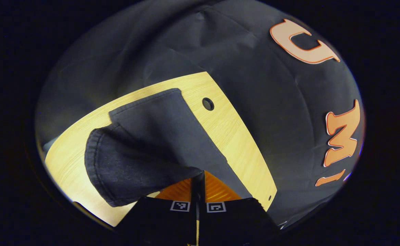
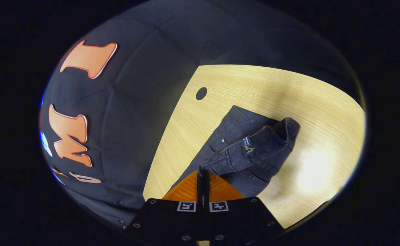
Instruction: Grasp the waist and the cuffs of the jeans and fold them to make the two legs overlap; first hold the waist and fold one-third of the jeans toward the cuffs, then hold the cuffs and fold the remaining one-third in the same direction to finish folding.
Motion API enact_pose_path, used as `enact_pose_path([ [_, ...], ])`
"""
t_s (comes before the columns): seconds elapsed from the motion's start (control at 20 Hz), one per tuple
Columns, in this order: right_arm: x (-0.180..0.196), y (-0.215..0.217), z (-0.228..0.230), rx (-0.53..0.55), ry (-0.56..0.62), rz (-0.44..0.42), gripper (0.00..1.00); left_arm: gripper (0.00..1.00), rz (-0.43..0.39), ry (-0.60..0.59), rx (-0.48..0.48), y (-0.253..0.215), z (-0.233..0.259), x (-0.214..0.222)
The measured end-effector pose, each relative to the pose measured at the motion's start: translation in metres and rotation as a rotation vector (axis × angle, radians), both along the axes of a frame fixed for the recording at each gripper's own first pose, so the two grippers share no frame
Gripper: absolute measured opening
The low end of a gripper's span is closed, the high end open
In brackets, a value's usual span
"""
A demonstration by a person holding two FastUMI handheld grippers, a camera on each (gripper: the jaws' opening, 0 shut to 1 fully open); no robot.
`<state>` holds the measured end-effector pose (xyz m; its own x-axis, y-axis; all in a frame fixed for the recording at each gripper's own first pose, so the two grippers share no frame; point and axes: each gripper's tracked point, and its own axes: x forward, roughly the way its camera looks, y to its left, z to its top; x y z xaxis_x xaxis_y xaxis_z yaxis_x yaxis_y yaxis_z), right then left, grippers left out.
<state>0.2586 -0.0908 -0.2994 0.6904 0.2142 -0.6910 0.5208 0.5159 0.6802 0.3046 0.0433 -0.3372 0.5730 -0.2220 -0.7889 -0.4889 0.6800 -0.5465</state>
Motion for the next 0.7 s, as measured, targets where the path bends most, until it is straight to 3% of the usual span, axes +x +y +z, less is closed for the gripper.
enact_pose_path([
  [0.05,0.009,0.001,-0.005,-0.012,0.014,0.01,0.0,0.04,-0.014,-0.004,-0.007,-0.005,-0.002,0.014],
  [0.4,0.049,0.0,-0.041,-0.037,0.121,0.024,0.0,0.04,-0.1,0.076,0.052,-0.006,-0.053,0.076],
  [0.65,0.064,-0.001,-0.051,-0.074,0.157,0.012,0.04,0.06,-0.082,0.133,0.06,-0.01,-0.079,0.093],
  [0.7,0.065,0.0,-0.05,-0.079,0.151,0.026,0.1,0.28,-0.082,0.127,0.087,0.001,-0.077,0.103],
])
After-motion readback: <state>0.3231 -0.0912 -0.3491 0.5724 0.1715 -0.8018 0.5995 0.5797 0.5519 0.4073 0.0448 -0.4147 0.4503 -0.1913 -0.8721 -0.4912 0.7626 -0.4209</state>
